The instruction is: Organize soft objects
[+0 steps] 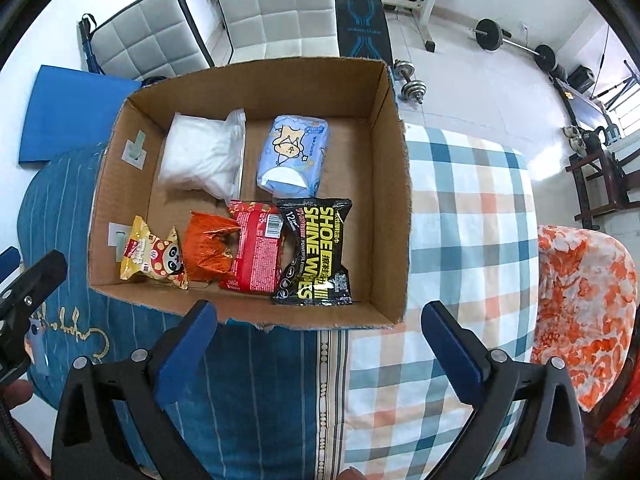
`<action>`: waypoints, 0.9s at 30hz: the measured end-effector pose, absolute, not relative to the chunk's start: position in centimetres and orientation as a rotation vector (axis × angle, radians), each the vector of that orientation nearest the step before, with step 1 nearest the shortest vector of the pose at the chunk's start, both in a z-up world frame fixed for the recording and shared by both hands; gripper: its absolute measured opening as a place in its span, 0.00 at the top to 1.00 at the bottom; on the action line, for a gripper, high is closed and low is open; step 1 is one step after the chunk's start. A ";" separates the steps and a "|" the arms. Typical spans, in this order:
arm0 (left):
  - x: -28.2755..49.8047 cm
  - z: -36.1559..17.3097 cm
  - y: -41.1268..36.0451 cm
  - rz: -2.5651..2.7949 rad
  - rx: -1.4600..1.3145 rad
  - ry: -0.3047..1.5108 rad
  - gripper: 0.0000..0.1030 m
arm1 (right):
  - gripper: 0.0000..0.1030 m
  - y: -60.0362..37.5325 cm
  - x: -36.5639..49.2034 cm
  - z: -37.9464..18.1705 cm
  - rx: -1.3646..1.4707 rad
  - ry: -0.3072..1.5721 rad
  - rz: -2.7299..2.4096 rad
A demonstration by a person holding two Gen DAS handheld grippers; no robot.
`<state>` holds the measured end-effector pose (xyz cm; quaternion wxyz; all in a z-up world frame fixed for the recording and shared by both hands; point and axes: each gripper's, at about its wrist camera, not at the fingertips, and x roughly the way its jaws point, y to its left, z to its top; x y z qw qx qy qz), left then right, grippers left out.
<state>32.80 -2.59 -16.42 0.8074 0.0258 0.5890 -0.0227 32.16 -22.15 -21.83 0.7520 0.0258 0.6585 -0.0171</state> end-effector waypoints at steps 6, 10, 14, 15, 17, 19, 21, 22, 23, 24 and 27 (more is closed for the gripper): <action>30.3 -12.9 -2.9 -0.055 0.055 1.191 0.03 | 0.00 -22.3 29.6 -18.6 0.059 1.375 -0.023; 27.3 -9.2 -3.1 -0.060 0.058 1.121 0.03 | 0.00 -22.5 27.3 -15.5 0.072 1.318 -0.004; 24.4 -6.2 -3.0 -0.060 0.052 1.071 0.03 | 0.00 -23.2 24.4 -11.8 0.089 1.254 -0.004; 23.8 -5.6 -3.0 -0.061 0.048 1.063 0.03 | 0.00 -23.4 23.7 -11.1 0.095 1.241 -0.003; 22.3 -4.3 -2.9 -0.055 0.046 1.047 0.03 | 0.00 -23.6 22.1 -9.4 0.107 1.217 0.005; 21.0 -3.2 -2.8 -0.057 0.040 1.037 0.03 | 0.00 -23.6 20.6 -8.0 0.108 1.203 0.016; 19.8 -2.3 -2.7 -0.058 0.035 1.031 0.03 | 0.00 -23.5 19.0 -6.6 0.111 1.189 0.036; 19.1 -1.8 -2.7 -0.062 0.032 1.029 0.03 | 0.00 -23.5 18.1 -5.9 0.113 1.181 0.042; 18.6 -1.5 -2.7 -0.064 0.032 1.025 0.03 | 0.00 -23.4 17.4 -5.2 0.114 1.173 0.048; 17.9 -1.1 -2.7 -0.068 0.032 1.022 0.03 | 0.00 -23.3 16.4 -4.4 0.115 1.163 0.059; 16.4 -0.1 -2.7 -0.080 0.027 1.029 0.03 | 0.00 -22.9 14.2 -2.7 0.118 1.139 0.072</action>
